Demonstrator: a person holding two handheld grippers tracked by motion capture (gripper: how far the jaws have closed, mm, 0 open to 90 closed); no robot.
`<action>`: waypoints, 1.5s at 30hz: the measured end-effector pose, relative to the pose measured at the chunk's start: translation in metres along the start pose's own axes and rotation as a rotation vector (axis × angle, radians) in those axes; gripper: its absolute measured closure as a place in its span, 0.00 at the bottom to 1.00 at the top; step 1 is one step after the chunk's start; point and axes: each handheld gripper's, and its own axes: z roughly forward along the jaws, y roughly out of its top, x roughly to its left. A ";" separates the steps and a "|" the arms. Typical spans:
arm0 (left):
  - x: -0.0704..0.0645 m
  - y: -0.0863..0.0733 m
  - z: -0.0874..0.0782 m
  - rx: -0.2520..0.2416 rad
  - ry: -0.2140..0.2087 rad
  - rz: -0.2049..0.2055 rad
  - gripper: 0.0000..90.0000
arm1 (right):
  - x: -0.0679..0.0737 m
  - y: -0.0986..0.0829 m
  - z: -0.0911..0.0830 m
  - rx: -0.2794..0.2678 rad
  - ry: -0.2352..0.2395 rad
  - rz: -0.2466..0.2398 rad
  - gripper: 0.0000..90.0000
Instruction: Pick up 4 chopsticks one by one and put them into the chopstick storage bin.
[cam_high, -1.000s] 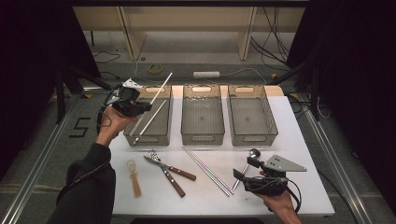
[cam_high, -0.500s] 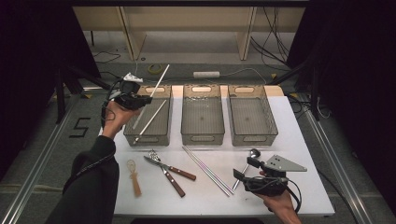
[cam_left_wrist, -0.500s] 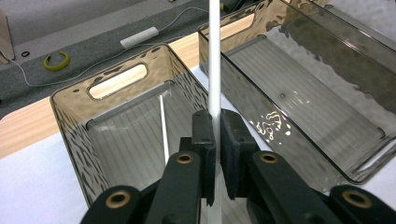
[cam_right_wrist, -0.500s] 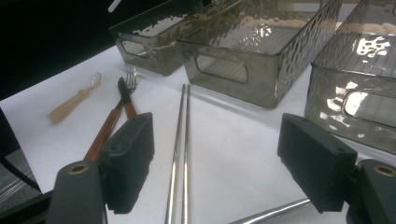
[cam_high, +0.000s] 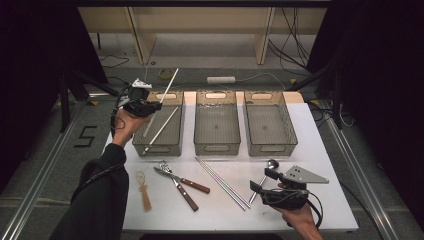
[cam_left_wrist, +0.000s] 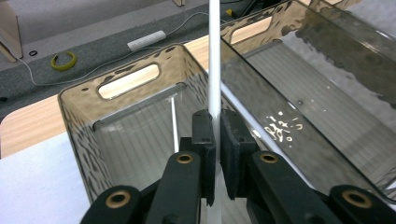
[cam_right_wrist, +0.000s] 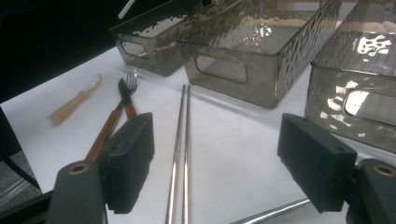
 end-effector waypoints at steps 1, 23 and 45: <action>0.001 -0.001 0.001 -0.001 0.000 -0.003 0.94 | 0.000 0.000 0.000 -0.001 0.000 -0.002 0.31; 0.013 -0.034 0.016 0.024 0.017 -0.031 0.94 | -0.001 0.000 0.001 0.002 0.000 0.007 0.32; 0.010 -0.055 0.032 0.090 0.054 -0.007 0.92 | -0.001 0.000 0.000 0.002 0.002 0.006 0.32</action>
